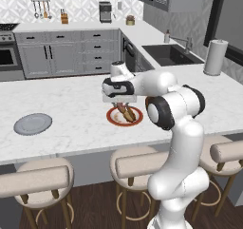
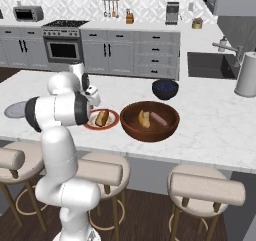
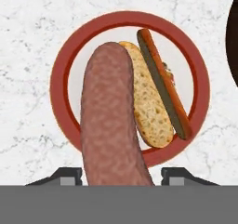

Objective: Place one bun and one sausage from the bowl on each plate.

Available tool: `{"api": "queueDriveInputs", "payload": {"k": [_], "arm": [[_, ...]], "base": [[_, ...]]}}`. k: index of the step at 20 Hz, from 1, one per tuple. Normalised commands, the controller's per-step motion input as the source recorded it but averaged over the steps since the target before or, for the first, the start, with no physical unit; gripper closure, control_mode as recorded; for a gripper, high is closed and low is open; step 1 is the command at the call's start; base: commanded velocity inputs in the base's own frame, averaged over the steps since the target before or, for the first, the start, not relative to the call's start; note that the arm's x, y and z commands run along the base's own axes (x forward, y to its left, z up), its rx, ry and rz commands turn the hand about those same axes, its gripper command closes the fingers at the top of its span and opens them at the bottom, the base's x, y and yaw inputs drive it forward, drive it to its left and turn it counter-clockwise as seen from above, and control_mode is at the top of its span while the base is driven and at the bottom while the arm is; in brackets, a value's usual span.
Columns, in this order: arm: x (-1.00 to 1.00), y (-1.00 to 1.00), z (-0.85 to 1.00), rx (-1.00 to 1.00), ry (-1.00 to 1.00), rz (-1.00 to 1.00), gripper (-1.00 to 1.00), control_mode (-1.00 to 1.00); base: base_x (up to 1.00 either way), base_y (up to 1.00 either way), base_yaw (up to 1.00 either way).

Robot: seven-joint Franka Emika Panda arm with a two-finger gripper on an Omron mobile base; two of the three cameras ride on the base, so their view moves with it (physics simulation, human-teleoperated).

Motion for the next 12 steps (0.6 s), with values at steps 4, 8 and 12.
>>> {"api": "queueDriveInputs", "payload": {"k": [4, 8, 12], "arm": [[0.31, 0.01, -0.57, 0.00, 0.03, -0.03, 1.00, -1.00], [0.25, 0.00, -0.56, 0.00, 0.02, 0.00, 1.00, -1.00], [0.38, 0.00, -0.49, 0.00, 0.00, 0.00, 1.00, -1.00]], "base": [[0.00, 0.00, 0.00], [0.00, 0.00, 0.00], [0.00, 0.00, 0.00]]}}
